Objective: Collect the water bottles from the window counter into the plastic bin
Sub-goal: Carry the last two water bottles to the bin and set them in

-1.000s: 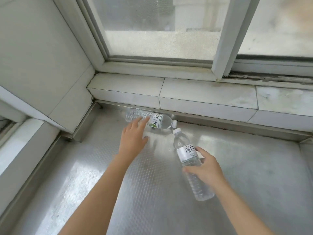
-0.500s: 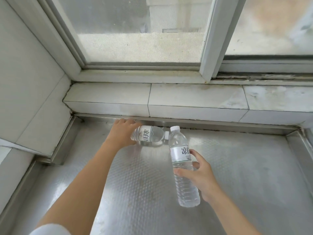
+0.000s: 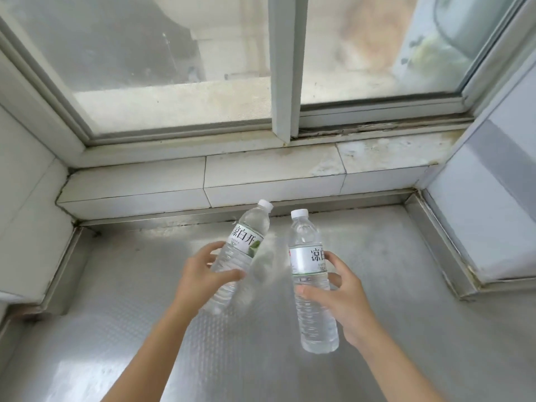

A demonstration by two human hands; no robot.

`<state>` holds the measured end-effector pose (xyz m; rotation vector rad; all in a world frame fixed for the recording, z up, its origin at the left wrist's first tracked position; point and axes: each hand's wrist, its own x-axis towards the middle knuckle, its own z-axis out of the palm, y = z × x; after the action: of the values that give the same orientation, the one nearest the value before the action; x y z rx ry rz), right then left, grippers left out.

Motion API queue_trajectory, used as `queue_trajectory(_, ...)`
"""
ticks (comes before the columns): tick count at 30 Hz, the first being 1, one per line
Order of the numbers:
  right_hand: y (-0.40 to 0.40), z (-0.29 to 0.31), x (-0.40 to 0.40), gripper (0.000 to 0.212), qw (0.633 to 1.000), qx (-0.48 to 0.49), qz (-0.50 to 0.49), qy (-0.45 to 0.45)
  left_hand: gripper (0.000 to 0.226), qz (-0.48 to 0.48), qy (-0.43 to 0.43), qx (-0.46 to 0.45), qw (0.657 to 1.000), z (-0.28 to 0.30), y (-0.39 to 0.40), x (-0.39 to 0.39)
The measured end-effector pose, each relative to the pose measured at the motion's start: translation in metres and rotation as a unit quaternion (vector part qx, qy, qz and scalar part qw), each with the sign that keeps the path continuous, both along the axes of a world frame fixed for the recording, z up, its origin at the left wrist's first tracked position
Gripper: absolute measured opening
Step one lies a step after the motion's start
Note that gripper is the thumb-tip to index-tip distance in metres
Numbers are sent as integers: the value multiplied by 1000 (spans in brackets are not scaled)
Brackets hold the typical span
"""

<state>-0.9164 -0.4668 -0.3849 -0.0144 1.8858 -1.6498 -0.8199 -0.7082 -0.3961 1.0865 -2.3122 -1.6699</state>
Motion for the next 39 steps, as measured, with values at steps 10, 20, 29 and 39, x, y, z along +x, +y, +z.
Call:
queue_trajectory(10,115,39,45,81,992,-17,-124,33,84,-88,137,242,957,55,137,14)
queue_trajectory(20,228,61,121,89,964,-43,-258,53,67,-177,135,278,934,83,240,40)
queue_trajectory(29,324,85,228,90,937,-34,-338,81,44,-298,146,271,904,108,334,100)
queue_trajectory(39,442,111,385,67,878,-35,-461,121,89,-457,132,316,821,117,473,193)
